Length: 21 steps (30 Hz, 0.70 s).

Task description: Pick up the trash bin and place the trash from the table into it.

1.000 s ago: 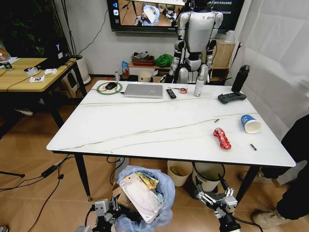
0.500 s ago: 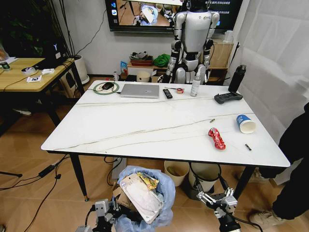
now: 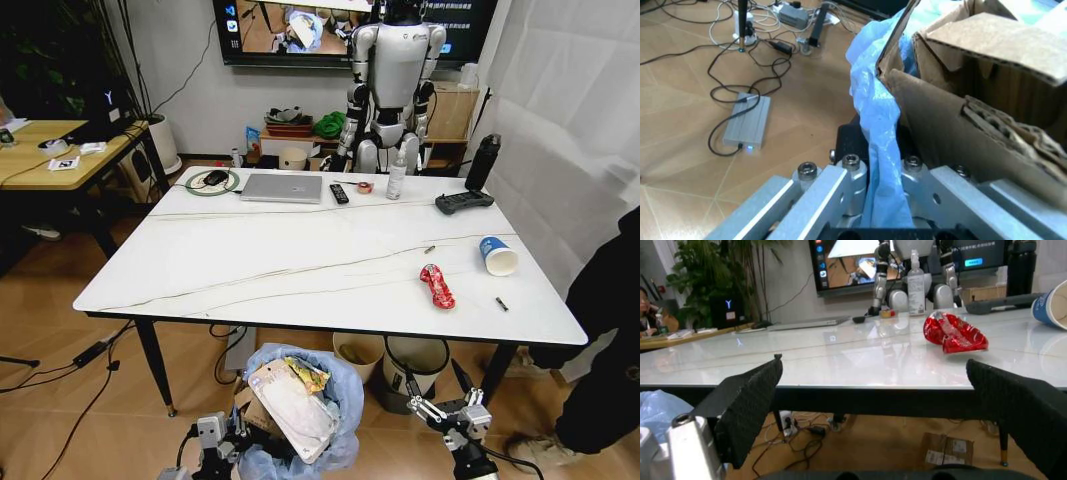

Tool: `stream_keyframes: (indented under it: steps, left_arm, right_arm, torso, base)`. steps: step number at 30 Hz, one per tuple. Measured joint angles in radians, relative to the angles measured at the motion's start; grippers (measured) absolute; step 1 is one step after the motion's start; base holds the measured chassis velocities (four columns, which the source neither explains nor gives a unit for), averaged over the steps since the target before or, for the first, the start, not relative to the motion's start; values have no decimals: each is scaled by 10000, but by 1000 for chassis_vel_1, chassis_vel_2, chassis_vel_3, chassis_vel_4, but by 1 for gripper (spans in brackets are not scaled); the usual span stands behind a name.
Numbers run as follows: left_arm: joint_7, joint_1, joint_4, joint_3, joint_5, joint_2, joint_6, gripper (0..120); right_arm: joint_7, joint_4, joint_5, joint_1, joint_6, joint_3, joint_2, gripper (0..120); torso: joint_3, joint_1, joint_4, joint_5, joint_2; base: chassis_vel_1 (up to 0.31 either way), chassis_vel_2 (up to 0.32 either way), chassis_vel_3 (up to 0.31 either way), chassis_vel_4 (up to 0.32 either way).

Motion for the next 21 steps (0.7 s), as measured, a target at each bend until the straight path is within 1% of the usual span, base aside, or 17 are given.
stream_keyframes:
  steps: [10, 21]
  left_arm:
    - [-8, -12, -3, 50, 42, -39, 0, 0]
    - [-9, -16, 20, 83, 72, -54, 20, 0]
  right_arm:
    - [22, -59, 6, 24, 8, 19, 0, 100]
    - [68, -171, 85, 97, 8, 67, 0, 100]
  torso:
    - [0, 0, 0, -1, 0]
    - [0, 2, 0, 0, 2]
  base:
    - [-7, -7, 10, 9]
    - [-35, -32, 40, 45]
